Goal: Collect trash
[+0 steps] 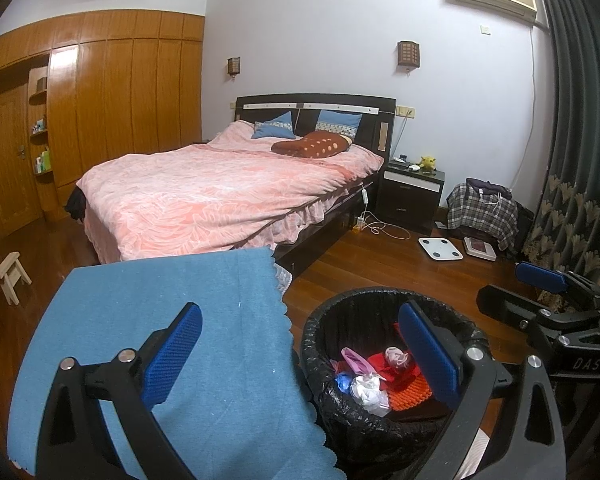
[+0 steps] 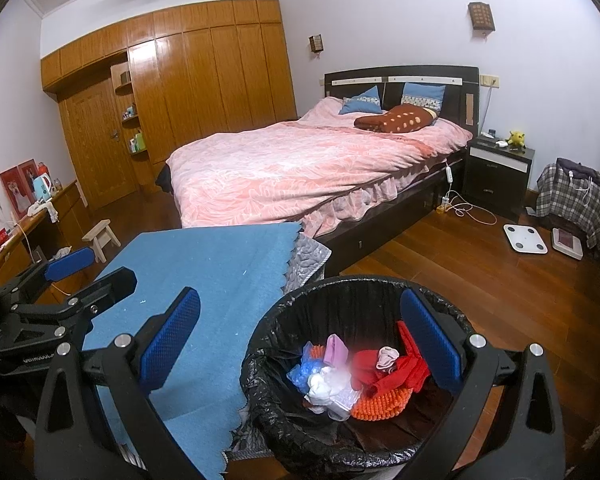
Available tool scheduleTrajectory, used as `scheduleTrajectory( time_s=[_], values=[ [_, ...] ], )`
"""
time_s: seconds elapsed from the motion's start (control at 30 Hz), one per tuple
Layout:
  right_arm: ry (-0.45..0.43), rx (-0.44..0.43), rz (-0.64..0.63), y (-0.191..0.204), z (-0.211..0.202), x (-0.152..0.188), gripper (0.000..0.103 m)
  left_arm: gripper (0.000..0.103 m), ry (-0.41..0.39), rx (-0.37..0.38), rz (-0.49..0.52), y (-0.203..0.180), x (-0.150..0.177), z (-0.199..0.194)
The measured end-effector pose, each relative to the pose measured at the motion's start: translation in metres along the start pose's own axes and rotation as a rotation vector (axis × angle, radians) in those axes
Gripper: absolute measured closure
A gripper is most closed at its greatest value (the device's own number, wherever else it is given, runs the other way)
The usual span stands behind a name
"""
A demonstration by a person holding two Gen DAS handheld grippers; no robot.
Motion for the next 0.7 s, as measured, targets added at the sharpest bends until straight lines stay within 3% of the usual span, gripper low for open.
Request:
scheduleTrajectory(
  time_s=[0.7],
  values=[
    [0.001, -0.001, 0.000, 0.0002, -0.0003, -0.0001, 0.006, 0.006, 0.001, 0.000, 0.000, -0.0003, -0.0005, -0.0016]
  ],
)
Point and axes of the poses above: each gripper's, at about its wrist camera, not at the fingertips, and z roughly the way its jaws point, y to its left, x to its underside, the point moved 5 cm from there along z, roughly the way its jaws point, and after that the axes turned 10 degrees about x, right-handed, at the moved point
